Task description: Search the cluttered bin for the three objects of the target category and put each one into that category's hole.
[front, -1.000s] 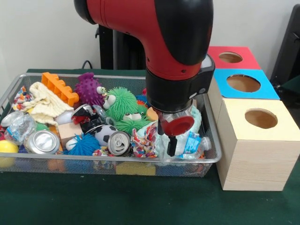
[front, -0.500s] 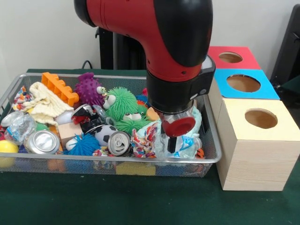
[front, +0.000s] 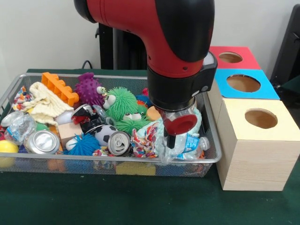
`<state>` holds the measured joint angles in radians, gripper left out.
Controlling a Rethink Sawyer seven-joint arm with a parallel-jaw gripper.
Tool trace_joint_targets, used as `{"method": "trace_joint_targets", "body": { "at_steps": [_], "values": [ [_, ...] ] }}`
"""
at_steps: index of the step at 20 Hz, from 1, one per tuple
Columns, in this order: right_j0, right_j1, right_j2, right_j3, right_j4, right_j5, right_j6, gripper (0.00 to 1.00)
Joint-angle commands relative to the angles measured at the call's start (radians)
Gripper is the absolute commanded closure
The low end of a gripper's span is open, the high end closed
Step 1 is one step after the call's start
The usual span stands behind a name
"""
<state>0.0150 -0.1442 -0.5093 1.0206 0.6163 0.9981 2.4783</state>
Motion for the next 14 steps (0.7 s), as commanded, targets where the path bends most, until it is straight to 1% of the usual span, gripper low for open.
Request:
{"method": "trace_joint_targets", "body": {
  "at_steps": [1,9,13,14],
  "values": [
    [-0.035,0.046,0.137,-0.016,0.001,-0.054,0.119,1.0],
    [-0.04,0.052,0.14,-0.029,-0.001,-0.046,0.128,1.0],
    [-0.019,0.024,0.131,0.01,-0.004,-0.055,0.144,1.0],
    [-0.006,0.004,0.123,0.035,-0.005,-0.055,0.154,1.0]
  ]
}}
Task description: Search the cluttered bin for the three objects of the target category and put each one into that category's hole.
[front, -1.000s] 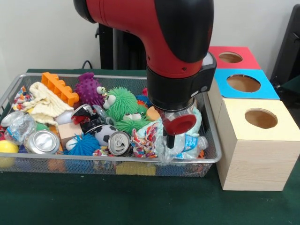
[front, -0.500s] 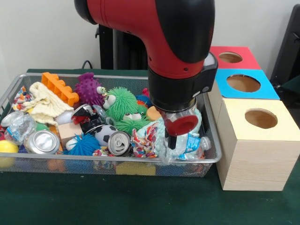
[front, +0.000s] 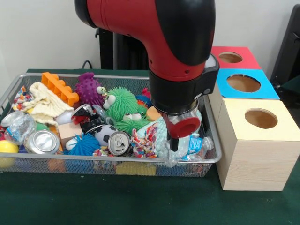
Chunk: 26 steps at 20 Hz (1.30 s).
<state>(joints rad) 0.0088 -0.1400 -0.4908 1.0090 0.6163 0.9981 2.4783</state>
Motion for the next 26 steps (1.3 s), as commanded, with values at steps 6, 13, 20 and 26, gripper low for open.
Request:
{"method": "trace_joint_targets", "body": {
  "at_steps": [6,13,20,26],
  "values": [
    [0.066,-0.183,0.065,0.25,-0.018,-0.003,0.137,1.0],
    [0.112,-0.369,0.041,0.446,-0.021,0.026,0.098,1.0],
    [0.121,-0.404,0.058,0.532,-0.021,-0.092,0.078,1.0],
    [0.109,-0.41,0.09,0.585,-0.022,-0.187,0.063,1.0]
  ]
}}
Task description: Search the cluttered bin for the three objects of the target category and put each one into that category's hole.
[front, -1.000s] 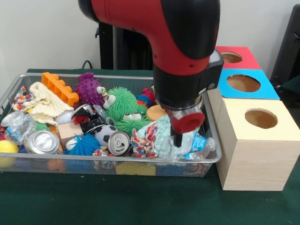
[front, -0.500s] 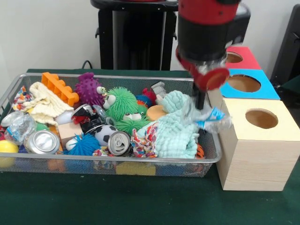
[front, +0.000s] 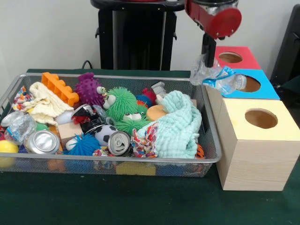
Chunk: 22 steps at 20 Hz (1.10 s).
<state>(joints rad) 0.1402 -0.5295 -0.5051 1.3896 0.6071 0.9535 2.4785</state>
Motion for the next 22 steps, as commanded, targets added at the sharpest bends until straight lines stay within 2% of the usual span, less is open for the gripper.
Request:
{"method": "trace_joint_targets", "body": {
  "at_steps": [1,7,9,12,19,22],
  "values": [
    [-0.025,-0.021,0.109,0.209,-0.013,-0.152,0.061,1.0],
    [-0.017,-0.019,0.11,0.21,-0.03,-0.175,0.085,1.0],
    [0.006,-0.004,0.079,0.179,-0.065,-0.166,0.104,1.0],
    [0.074,0.026,-0.006,0.111,-0.129,-0.13,0.173,1.0],
    [0.131,0.056,-0.06,0.059,-0.137,-0.083,0.249,1.0],
    [0.166,0.075,-0.11,0.021,-0.155,-0.041,0.282,1.0]
  ]
}}
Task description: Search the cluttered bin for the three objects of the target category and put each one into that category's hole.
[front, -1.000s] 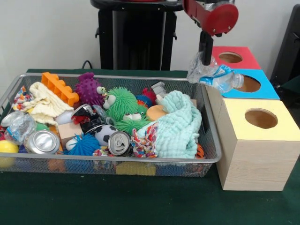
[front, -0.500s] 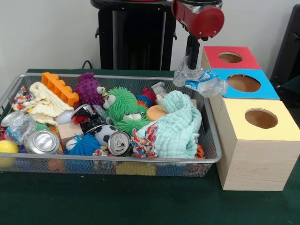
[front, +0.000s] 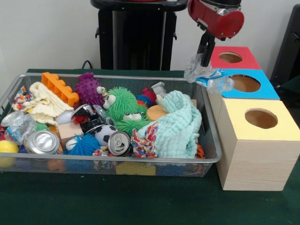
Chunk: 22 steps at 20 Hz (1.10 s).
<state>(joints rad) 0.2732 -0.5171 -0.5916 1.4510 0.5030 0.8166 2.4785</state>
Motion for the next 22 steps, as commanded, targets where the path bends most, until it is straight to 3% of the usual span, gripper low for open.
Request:
{"method": "trace_joint_targets", "body": {
  "at_steps": [1,15,22],
  "values": [
    [0.042,0.069,-0.04,-0.054,-0.053,0.114,0.292,1.0],
    [0.132,0.147,-0.194,-0.166,-0.056,0.264,0.344,1.0],
    [0.168,0.201,-0.242,-0.197,-0.033,0.272,0.38,1.0]
  ]
}}
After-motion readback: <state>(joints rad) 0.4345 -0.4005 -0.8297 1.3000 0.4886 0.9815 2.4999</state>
